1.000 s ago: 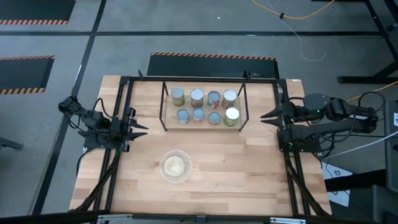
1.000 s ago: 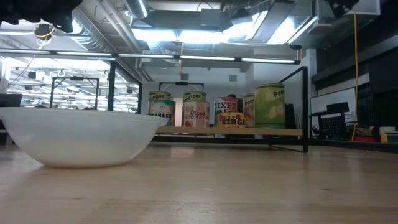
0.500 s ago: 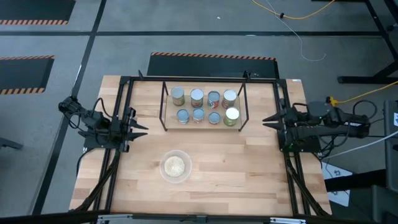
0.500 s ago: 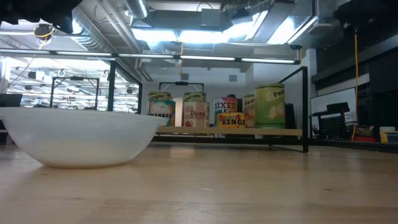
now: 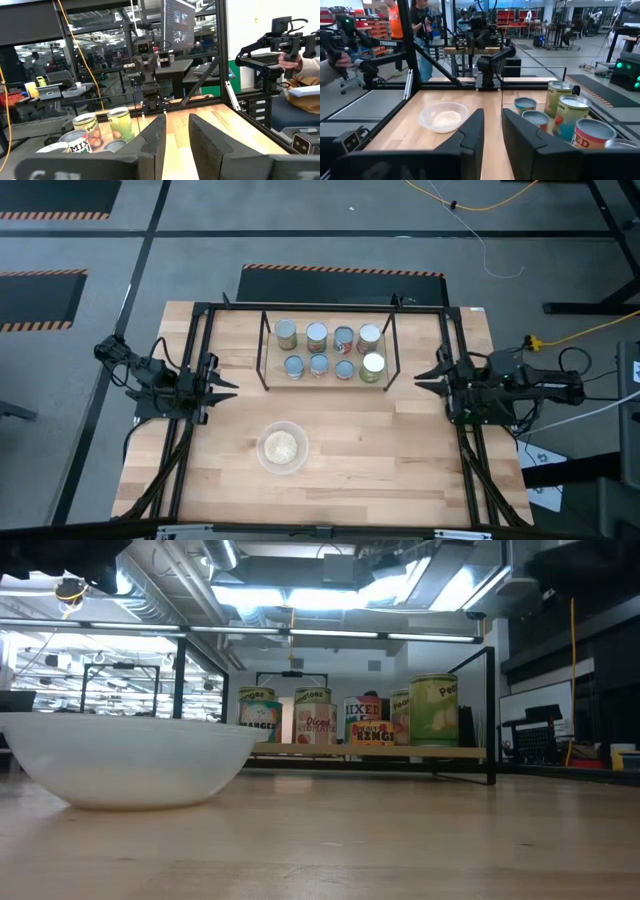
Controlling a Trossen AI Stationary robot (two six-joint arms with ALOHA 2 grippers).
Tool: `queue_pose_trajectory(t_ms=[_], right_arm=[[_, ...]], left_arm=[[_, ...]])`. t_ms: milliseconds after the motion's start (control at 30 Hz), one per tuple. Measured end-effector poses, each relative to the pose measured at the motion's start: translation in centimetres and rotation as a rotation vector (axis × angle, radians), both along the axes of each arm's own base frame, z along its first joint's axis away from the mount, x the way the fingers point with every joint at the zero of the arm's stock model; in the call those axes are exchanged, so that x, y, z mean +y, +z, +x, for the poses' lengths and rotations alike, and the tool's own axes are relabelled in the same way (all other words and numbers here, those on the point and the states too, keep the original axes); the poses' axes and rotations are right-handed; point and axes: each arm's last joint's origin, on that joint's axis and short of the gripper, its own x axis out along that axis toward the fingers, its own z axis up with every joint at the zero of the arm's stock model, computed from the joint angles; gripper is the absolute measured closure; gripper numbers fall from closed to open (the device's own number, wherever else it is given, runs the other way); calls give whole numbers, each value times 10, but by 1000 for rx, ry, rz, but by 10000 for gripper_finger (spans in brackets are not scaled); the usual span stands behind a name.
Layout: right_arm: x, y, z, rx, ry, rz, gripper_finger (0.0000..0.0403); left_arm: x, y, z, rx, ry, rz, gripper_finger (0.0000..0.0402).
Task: Pick and place cans onto a shelf
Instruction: Return to Home Position
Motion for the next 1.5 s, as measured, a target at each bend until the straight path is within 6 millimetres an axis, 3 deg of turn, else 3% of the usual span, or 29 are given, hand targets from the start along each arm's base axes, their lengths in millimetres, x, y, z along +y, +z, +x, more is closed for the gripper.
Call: queue_pose_trajectory(t_ms=[500, 1067, 1500], right_arm=[[0, -43, 18, -34, -36, -73, 330], [0, -80, 25, -5, -35, -25, 330], [1, -67, 17, -181, -2, -123, 330]], left_arm=[[0, 0, 0, 0, 0, 2, 325], [0, 0, 0, -1, 0, 1, 325], [0, 0, 0, 0, -1, -8, 325]])
